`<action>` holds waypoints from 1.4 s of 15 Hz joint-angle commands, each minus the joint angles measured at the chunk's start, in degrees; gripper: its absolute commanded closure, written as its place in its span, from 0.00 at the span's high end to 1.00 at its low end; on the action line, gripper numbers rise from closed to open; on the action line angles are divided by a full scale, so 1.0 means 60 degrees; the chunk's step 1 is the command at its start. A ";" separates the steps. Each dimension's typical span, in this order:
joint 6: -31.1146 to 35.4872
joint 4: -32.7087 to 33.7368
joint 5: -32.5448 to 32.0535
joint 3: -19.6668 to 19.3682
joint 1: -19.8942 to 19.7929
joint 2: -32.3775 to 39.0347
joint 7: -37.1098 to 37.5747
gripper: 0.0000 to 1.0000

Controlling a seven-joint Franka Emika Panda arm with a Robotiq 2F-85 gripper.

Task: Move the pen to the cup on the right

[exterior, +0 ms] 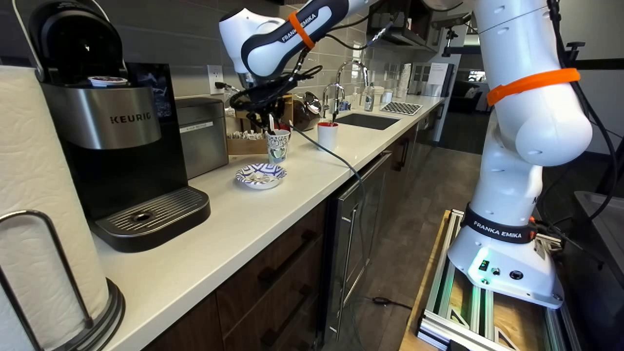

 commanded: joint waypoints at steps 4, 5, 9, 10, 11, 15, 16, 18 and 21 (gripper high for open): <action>-0.0646 0.0177 0.0088 -0.0043 0.0069 0.0112 -0.0111 0.23; -0.0711 0.0182 0.0094 -0.0038 0.0068 0.0117 -0.0118 0.12; -0.1189 0.0267 0.0161 -0.0021 0.0063 0.0135 -0.0129 0.00; -0.1266 0.0292 0.0161 -0.0018 0.0060 0.0154 -0.0116 0.00; -0.1354 0.0307 0.0157 -0.0013 0.0057 0.0156 -0.0107 0.00; -0.1231 0.0316 0.0313 0.0030 -0.0009 0.0092 -0.0091 0.32; -0.1058 0.0295 0.0418 0.0052 -0.0042 0.0030 -0.0068 0.40; -0.0802 0.0304 0.0575 0.0090 -0.0064 -0.0050 -0.0057 0.54; -0.0688 0.0358 0.0718 0.0115 -0.0030 -0.0085 -0.0064 0.78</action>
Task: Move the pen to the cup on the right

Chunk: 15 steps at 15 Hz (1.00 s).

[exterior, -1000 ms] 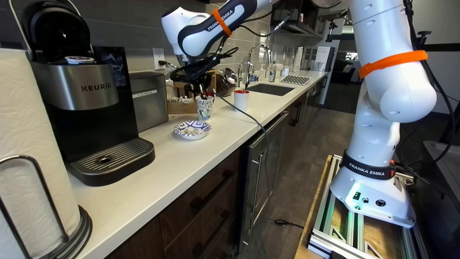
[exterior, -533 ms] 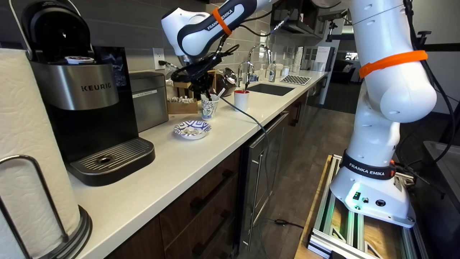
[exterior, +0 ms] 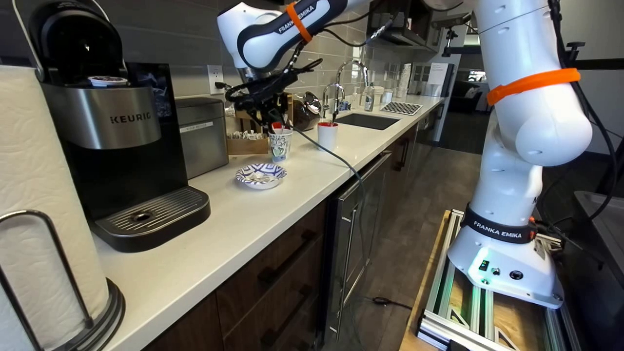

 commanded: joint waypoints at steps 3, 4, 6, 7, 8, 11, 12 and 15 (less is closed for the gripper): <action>0.0270 0.0083 0.0507 0.0054 -0.0063 0.0050 -0.0014 0.98; 0.0273 0.0116 0.0534 0.0035 -0.0055 0.0098 0.0055 0.98; 0.0294 0.0222 0.0644 0.0012 -0.0058 0.0254 0.0174 0.98; 0.0322 0.0274 0.0697 0.0005 -0.0054 0.0332 0.0220 0.95; 0.0292 0.0361 0.0724 -0.0004 -0.0036 0.0445 0.0250 0.90; 0.0268 0.0673 0.0867 -0.0044 -0.0038 0.0769 0.0310 0.83; 0.0256 0.0799 0.0909 -0.0063 -0.0039 0.0875 0.0332 0.83; 0.0179 0.1195 0.1044 -0.0161 -0.0065 0.1125 0.0362 0.79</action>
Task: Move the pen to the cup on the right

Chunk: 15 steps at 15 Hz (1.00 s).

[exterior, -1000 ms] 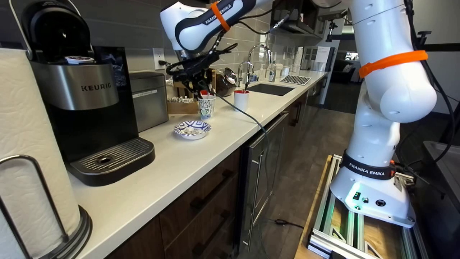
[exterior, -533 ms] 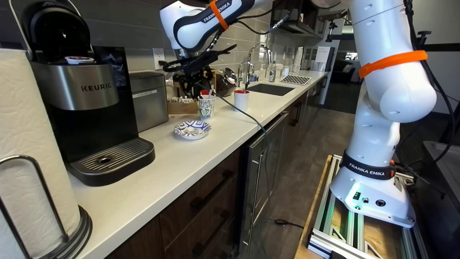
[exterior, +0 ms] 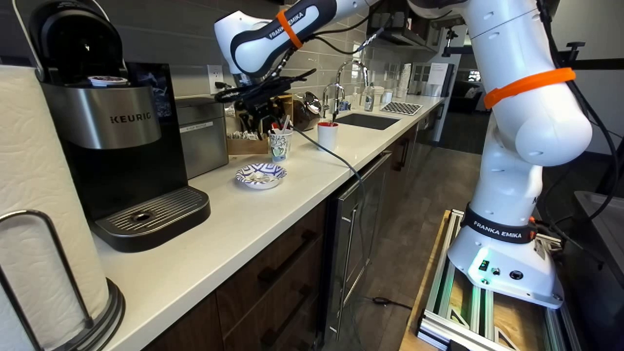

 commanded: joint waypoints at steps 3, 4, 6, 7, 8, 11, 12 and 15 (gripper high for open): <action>0.0026 0.0820 0.0372 -0.0219 -0.0083 0.0497 0.0085 0.79; -0.0043 0.0936 0.0365 -0.0263 -0.0083 0.0548 0.0065 0.79; -0.0140 0.1025 0.0251 -0.0353 -0.0069 0.0604 -0.0020 0.77; -0.0162 0.1044 0.0222 -0.0382 -0.0063 0.0619 -0.0043 0.75; -0.0169 0.1069 0.0216 -0.0406 -0.0063 0.0637 -0.0046 0.74; -0.0275 0.1109 0.0171 -0.0474 -0.0054 0.0657 -0.0101 0.65; -0.0329 0.1099 0.0163 -0.0482 -0.0049 0.0646 -0.0133 0.61; -0.0418 0.1013 0.0140 -0.0484 -0.0023 0.0567 -0.0189 0.57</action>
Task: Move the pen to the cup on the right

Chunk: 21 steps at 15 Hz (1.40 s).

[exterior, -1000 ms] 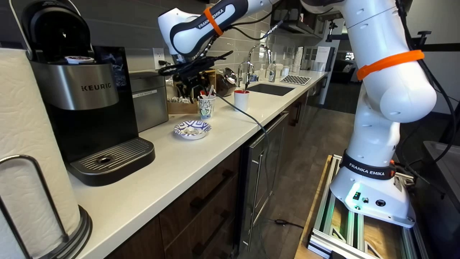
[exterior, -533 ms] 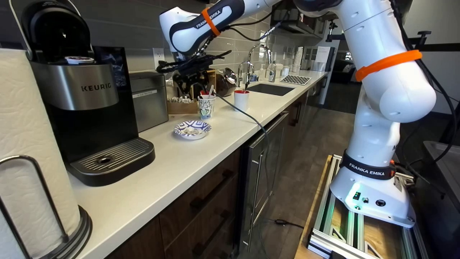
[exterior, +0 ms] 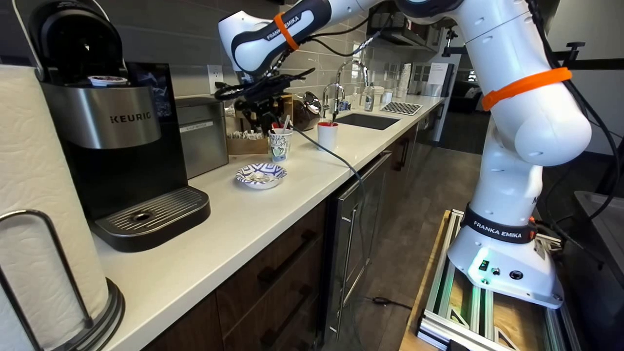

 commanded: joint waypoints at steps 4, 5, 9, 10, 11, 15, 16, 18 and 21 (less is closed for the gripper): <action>-0.0376 0.0134 -0.0013 -0.0021 0.0073 0.0035 -0.0158 0.42; -0.0393 0.0119 -0.0020 -0.0018 0.0077 0.0016 -0.0185 0.44; -0.0461 0.0093 -0.0061 -0.0026 0.0095 -0.0061 -0.0252 0.39; -0.0495 0.0089 -0.0068 -0.0023 0.0097 -0.0077 -0.0283 0.39; -0.0511 0.0068 -0.0077 -0.0020 0.0101 -0.0106 -0.0301 0.38; -0.0594 0.0035 -0.0138 -0.0019 0.0131 -0.0140 -0.0341 0.35; -0.0621 0.0022 -0.0150 -0.0017 0.0139 -0.0139 -0.0354 0.32; -0.0731 0.0039 -0.0164 -0.0011 0.0146 -0.0115 -0.0412 0.24; -0.0919 0.0040 -0.0176 -0.0001 0.0161 -0.0109 -0.0467 0.00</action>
